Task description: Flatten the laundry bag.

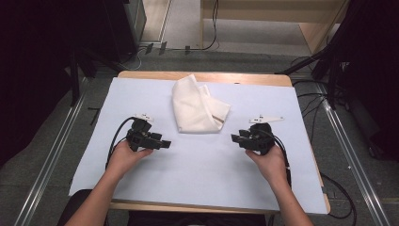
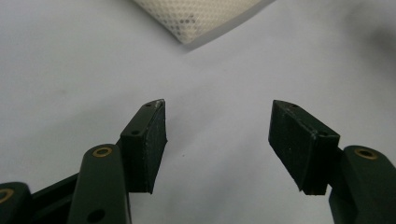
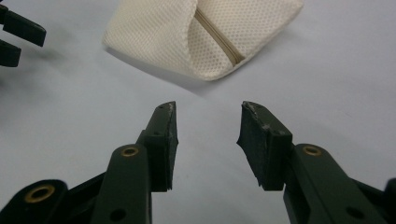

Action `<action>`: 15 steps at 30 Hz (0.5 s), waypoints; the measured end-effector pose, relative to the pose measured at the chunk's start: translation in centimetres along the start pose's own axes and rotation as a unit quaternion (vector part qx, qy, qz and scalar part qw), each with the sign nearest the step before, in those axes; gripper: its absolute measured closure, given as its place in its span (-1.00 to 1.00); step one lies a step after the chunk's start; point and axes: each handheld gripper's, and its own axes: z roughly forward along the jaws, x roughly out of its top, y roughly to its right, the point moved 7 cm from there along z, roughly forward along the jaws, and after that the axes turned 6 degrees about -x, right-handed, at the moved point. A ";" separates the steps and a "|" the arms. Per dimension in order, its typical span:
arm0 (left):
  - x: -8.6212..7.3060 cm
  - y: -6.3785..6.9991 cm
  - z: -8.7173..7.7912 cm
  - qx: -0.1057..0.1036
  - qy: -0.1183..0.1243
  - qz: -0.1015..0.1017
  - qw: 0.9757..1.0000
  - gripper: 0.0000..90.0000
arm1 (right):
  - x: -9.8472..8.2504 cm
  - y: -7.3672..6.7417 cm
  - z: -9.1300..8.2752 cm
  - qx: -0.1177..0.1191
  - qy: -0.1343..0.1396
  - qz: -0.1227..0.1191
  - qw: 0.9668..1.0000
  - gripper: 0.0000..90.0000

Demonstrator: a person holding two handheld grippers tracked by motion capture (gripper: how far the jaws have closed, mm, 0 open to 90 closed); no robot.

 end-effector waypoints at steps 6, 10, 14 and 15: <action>0.3 0.0 0.0 0.003 0.001 0.000 1.000 -0.16 | 1.3 -0.3 1.4 0.005 -0.005 -0.003 1.000 0.14; 0.2 -0.1 -0.1 0.006 0.001 0.000 1.000 -0.16 | 2.4 -0.7 2.4 0.008 -0.006 -0.016 1.000 0.15; 0.0 -0.4 -0.2 0.013 0.000 -0.003 1.000 -0.15 | 3.5 -1.3 3.6 0.014 -0.009 -0.016 1.000 0.16; -0.1 -0.4 -0.3 0.013 -0.002 -0.005 1.000 -0.15 | 3.7 -1.5 4.0 0.017 -0.011 -0.014 1.000 0.16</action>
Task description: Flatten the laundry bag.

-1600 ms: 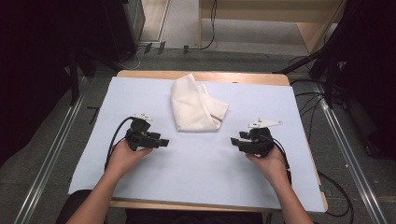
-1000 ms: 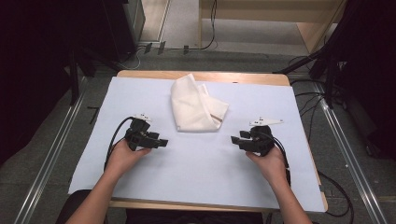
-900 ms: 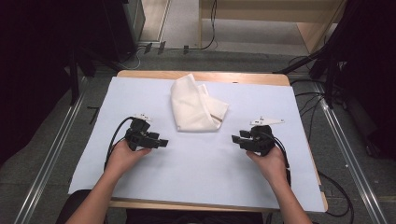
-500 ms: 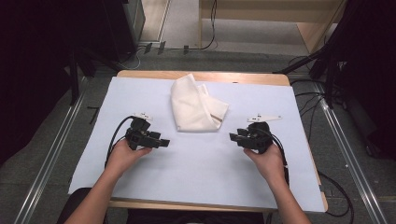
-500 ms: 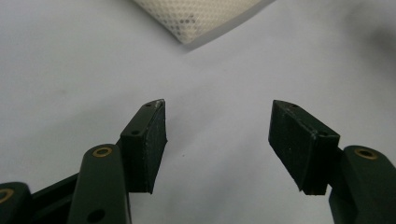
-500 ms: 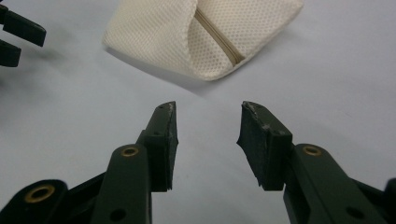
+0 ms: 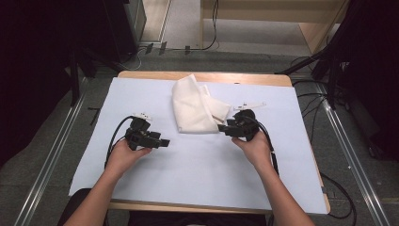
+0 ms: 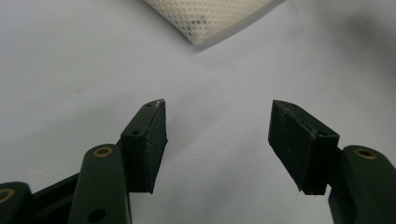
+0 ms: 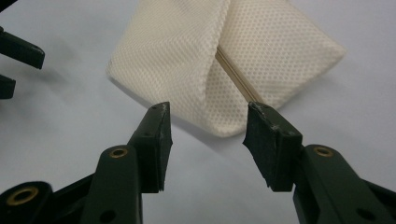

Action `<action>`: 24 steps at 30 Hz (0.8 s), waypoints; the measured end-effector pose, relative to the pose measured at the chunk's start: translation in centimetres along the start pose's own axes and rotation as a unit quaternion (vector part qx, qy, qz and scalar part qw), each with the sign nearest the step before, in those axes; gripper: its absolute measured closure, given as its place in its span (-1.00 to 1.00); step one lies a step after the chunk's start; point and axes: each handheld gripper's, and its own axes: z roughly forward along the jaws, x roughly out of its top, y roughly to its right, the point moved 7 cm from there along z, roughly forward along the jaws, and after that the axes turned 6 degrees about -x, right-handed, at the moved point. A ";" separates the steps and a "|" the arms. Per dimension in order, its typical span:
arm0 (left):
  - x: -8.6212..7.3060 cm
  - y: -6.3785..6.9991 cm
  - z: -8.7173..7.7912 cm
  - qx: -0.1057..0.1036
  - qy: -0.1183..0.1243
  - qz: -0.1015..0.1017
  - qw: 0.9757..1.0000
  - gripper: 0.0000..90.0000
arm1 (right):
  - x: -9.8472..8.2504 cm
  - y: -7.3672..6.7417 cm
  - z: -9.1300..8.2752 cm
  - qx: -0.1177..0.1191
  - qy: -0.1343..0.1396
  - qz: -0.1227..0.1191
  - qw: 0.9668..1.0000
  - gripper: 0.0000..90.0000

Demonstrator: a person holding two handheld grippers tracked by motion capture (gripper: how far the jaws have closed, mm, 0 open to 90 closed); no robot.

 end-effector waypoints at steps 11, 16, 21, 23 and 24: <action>-0.6 -0.3 -0.5 0.011 0.003 -0.005 1.000 -0.14 | 1.4 -0.4 3.3 0.009 -0.009 0.010 1.000 0.31; -0.7 -0.4 -0.8 0.016 0.006 -0.008 1.000 -0.14 | 1.8 -0.8 4.3 0.017 -0.009 0.015 1.000 0.35; -0.8 -0.6 -1.1 0.020 0.010 -0.013 1.000 -0.14 | 1.7 -1.0 5.4 0.024 -0.026 0.026 0.999 0.55; -0.8 -0.7 -1.2 0.020 0.011 -0.014 1.000 -0.14 | 1.8 -1.2 5.6 0.021 -0.027 0.021 0.999 0.71; -0.8 -0.7 -1.2 0.020 0.012 -0.015 1.000 -0.14 | 1.8 -1.3 5.6 0.020 -0.026 0.016 0.999 0.77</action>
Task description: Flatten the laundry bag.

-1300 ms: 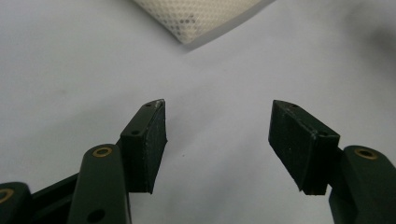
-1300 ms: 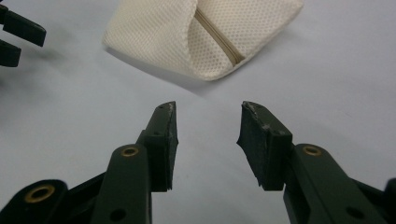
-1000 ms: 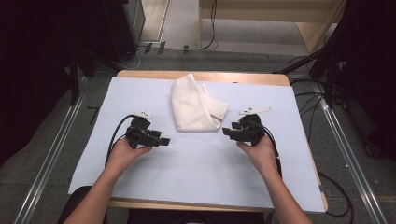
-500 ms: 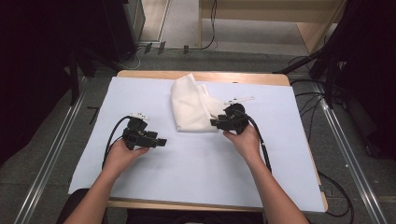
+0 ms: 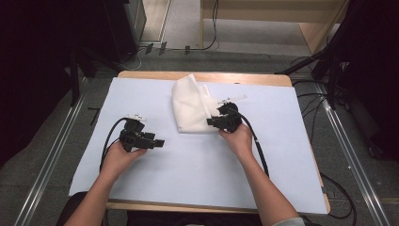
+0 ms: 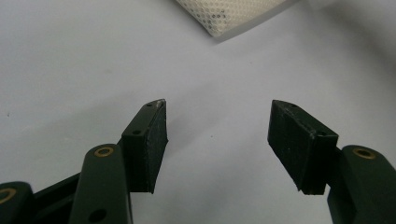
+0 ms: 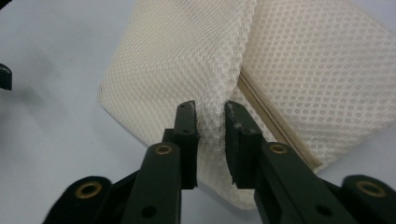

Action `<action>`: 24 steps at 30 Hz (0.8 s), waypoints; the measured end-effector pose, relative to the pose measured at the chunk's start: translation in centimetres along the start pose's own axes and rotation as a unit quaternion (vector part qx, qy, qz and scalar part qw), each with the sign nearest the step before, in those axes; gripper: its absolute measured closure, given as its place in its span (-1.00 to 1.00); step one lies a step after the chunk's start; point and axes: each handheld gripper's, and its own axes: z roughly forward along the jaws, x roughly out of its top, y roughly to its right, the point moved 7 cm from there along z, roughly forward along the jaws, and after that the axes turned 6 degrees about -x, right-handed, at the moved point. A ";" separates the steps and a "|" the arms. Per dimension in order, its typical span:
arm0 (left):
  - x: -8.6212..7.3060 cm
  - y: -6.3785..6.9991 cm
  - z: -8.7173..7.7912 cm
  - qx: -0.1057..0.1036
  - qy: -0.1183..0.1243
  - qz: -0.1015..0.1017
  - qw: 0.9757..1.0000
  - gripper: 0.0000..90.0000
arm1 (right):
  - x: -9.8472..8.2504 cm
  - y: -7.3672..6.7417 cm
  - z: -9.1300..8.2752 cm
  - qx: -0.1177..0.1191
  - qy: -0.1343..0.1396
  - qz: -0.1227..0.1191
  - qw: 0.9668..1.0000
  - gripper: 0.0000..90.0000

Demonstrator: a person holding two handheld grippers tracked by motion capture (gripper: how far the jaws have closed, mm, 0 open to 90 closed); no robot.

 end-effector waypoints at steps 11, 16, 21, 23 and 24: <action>0.1 -0.2 -0.2 0.001 0.002 -0.002 1.000 -0.14 | 1.5 -1.6 -1.2 -0.004 0.024 -0.028 0.999 0.90; 0.1 -0.3 -0.3 0.002 0.004 -0.005 1.000 -0.14 | 2.2 -3.2 -1.6 0.008 0.031 -0.045 0.998 0.90; 0.1 -0.3 -0.3 0.002 0.004 -0.006 1.000 -0.14 | 2.9 -5.4 -1.7 0.027 0.036 -0.060 0.997 0.90; 0.1 -0.4 -0.3 0.003 0.005 -0.008 1.000 -0.14 | 3.1 -6.2 -1.6 0.033 0.038 -0.068 0.996 0.90; 0.1 -0.4 -0.3 0.004 0.006 -0.008 1.000 -0.14 | 3.2 -6.6 -1.5 0.035 0.039 -0.070 0.996 0.90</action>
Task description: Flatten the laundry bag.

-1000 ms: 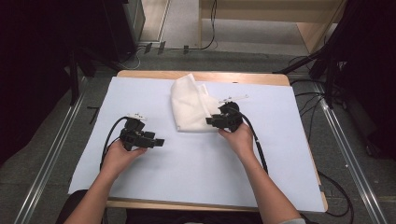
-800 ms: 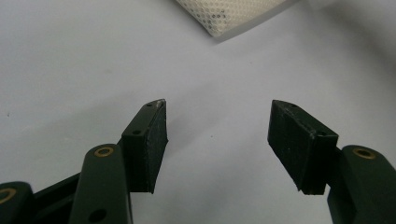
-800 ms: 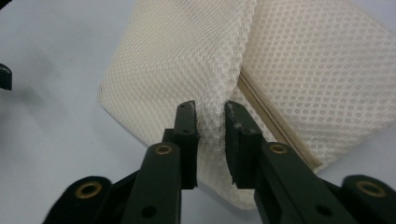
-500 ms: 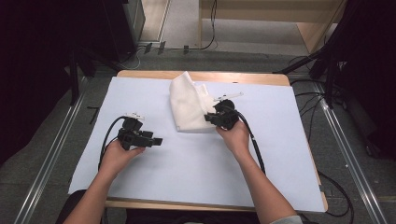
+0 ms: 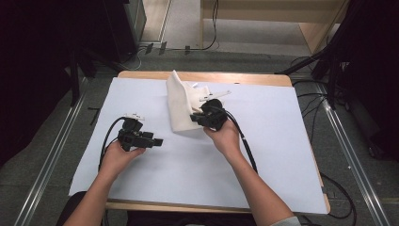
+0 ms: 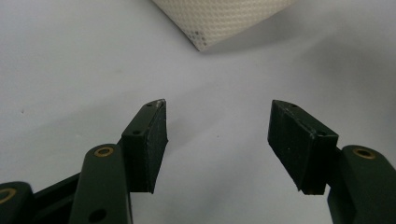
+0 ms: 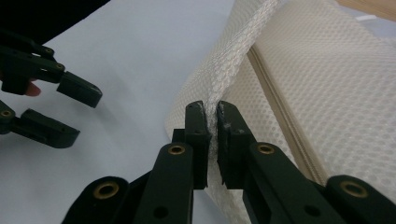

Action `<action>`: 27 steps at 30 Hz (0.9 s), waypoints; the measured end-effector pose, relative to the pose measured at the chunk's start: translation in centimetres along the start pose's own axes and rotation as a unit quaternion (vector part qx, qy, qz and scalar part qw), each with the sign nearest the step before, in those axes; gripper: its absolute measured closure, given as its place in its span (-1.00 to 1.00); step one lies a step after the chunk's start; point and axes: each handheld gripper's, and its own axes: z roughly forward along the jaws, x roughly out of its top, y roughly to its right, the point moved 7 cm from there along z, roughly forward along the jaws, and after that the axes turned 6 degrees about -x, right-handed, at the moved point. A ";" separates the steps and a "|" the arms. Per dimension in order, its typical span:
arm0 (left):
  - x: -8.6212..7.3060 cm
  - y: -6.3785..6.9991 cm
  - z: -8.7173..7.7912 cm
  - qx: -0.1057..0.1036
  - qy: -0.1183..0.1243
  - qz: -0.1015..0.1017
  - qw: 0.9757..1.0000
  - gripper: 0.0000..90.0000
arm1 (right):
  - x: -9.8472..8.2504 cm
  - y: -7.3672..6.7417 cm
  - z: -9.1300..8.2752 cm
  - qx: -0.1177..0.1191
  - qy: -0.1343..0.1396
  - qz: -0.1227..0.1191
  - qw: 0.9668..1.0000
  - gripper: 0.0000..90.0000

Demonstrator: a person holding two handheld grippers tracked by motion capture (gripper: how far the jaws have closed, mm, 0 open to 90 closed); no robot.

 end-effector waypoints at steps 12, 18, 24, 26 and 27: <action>0.0 -1.0 -1.8 0.011 0.022 -0.011 1.000 -0.15 | 2.2 -4.5 2.5 0.035 -0.005 -0.031 0.999 0.90; -0.1 -2.5 -3.4 0.023 0.046 -0.031 0.998 -0.15 | 1.9 -6.2 4.7 0.050 -0.026 -0.033 0.998 0.80; -0.4 -3.8 -4.3 0.032 0.057 -0.051 0.997 -0.14 | 2.5 -6.9 4.3 0.055 -0.015 -0.041 0.997 0.42; -0.4 -3.9 -4.2 0.034 0.058 -0.053 0.996 -0.14 | 2.9 -6.8 3.5 0.054 -0.006 -0.047 0.997 0.39; -0.4 -3.9 -4.2 0.035 0.056 -0.052 0.996 -0.14 | 3.2 -6.7 2.8 0.053 -0.003 -0.044 0.998 0.39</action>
